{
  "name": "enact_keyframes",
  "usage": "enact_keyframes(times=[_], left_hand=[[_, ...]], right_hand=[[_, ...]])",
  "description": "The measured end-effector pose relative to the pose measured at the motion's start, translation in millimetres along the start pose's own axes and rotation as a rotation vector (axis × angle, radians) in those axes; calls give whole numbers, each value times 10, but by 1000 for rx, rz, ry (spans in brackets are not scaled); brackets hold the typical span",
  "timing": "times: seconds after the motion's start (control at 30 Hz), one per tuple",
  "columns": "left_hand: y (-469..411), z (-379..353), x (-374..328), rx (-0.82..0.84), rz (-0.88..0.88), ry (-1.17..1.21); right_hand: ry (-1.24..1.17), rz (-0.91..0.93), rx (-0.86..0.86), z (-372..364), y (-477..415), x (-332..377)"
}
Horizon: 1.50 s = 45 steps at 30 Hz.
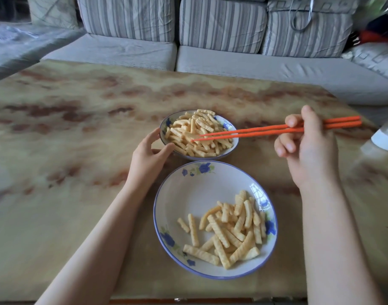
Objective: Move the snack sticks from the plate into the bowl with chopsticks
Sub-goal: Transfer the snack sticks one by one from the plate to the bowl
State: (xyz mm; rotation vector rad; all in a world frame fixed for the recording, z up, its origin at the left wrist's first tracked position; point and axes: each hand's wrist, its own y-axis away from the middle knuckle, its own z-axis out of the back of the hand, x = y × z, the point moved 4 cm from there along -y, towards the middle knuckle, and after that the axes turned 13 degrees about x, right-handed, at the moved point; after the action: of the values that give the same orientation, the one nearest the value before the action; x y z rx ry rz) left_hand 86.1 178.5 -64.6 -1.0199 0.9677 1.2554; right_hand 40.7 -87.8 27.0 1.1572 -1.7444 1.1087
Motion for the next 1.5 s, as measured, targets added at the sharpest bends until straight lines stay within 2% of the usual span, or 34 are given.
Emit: enact_keyframes(times=[0.1, 0.23, 0.43, 0.63, 0.73, 0.8, 0.9, 0.97, 1.07, 1.5], left_hand=[[2, -5, -4, -5, -14, 1], [1, -7, -8, -1, -18, 1], [5, -8, 3, 1, -8, 7], [1, -3, 11, 6, 2, 8], [-6, 0, 22, 6, 5, 11], [-6, 1, 26, 9, 5, 7], [-8, 0, 23, 14, 1, 5], [-11, 0, 17, 10, -10, 4], [-9, 2, 5, 6, -21, -4], [-14, -1, 22, 9, -25, 10]], right_hand=[[24, 51, -154, 26, 3, -49], [90, 67, -222, -4, 8, -120], [175, 22, -164, 2, -45, -273], [143, 84, -107, 33, -28, -138], [43, 101, 1, 53, -20, -16], [31, 34, 171, 33, -2, 49], [197, -157, 443, -76, 102, 68], [265, -239, 546, -160, 176, 41], [300, -276, 600, -245, 222, -12], [340, -273, 643, -331, 250, -34]])
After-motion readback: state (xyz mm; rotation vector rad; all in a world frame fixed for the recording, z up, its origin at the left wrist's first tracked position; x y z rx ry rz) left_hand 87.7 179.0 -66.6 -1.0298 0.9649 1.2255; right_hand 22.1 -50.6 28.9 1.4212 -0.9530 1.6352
